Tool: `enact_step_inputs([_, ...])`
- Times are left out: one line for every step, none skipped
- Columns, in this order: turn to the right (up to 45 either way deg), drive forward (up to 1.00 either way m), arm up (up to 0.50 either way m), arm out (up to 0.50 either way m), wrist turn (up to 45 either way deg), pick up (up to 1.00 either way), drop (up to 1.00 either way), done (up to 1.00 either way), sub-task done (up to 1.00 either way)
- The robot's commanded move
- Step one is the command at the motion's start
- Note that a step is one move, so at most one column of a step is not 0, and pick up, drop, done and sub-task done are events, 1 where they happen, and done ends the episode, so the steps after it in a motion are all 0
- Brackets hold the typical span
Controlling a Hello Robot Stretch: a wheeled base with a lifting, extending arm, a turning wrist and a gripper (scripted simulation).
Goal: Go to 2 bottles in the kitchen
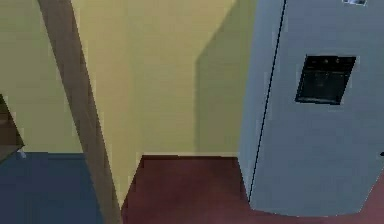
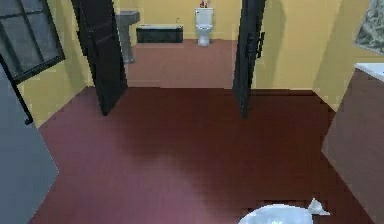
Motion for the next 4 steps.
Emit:
enact_step_inputs([0.0, 0.15, 0.0, 0.0, 0.0, 0.0, 0.0, 0.0, 0.0])
enact_step_inputs([45.0, 0.0, 0.0, 0.0, 0.0, 0.0, 0.0, 0.0, 0.0])
enact_step_inputs([27.0, 0.0, 0.0, 0.0, 0.0, 0.0, 0.0, 0.0, 0.0])
enact_step_inputs([0.0, 0.95, 0.0, 0.0, 0.0, 0.0, 0.0, 0.0, 0.0])
